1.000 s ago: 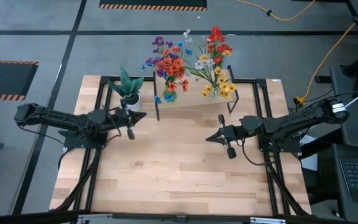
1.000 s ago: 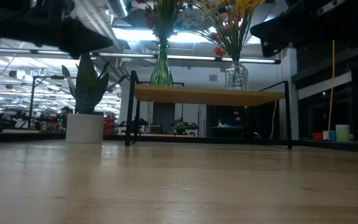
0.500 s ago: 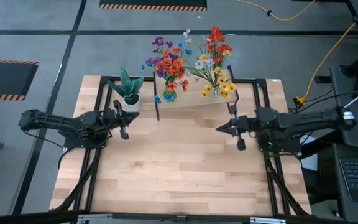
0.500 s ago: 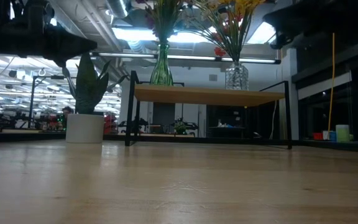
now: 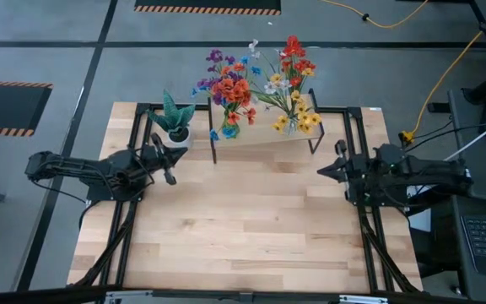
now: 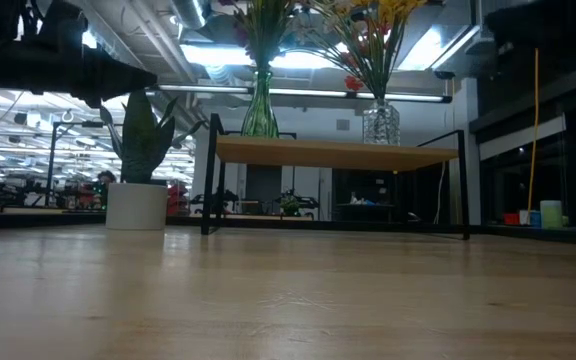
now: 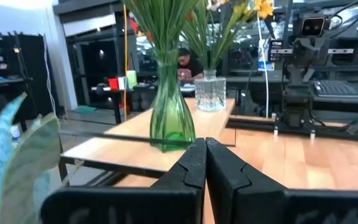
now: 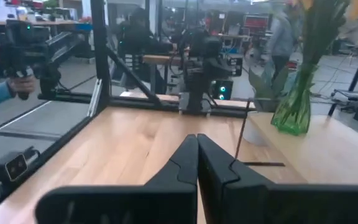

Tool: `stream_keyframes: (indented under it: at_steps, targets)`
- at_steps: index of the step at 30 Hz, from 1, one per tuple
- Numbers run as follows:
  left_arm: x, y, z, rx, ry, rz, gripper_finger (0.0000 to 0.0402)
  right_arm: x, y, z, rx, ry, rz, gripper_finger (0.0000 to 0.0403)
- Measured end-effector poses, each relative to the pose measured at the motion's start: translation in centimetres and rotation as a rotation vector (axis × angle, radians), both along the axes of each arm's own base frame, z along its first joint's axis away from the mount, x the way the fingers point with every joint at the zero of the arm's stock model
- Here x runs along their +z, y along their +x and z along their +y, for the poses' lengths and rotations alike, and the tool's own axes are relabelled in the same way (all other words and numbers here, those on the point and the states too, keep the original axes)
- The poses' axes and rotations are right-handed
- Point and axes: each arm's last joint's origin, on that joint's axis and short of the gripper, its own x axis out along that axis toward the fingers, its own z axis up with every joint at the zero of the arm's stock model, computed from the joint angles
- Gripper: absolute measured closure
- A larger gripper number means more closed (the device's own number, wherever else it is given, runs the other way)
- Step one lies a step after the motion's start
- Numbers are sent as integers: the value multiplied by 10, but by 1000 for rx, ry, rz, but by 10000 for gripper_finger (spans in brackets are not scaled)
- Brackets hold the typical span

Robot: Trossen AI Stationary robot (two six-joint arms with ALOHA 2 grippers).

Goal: Pick and place flowers into a vace then onto a shelf
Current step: Return to Home Position

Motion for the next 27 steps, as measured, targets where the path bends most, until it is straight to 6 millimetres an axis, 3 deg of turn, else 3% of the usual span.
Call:
stream_keyframes:
  at_steps: [5, 8, 27]
  targets:
    - [-4, 1, 0, -13, -18, 38, 400, -45, 6, 1, 25, -6, -20, 401]
    - [-8, 1, 0, -15, -36, 64, 398, -59, 6, 1, 25, -49, -32, 401]
    - [-13, 1, 0, -15, -70, 108, 397, -61, 3, 1, 25, -132, -50, 401]
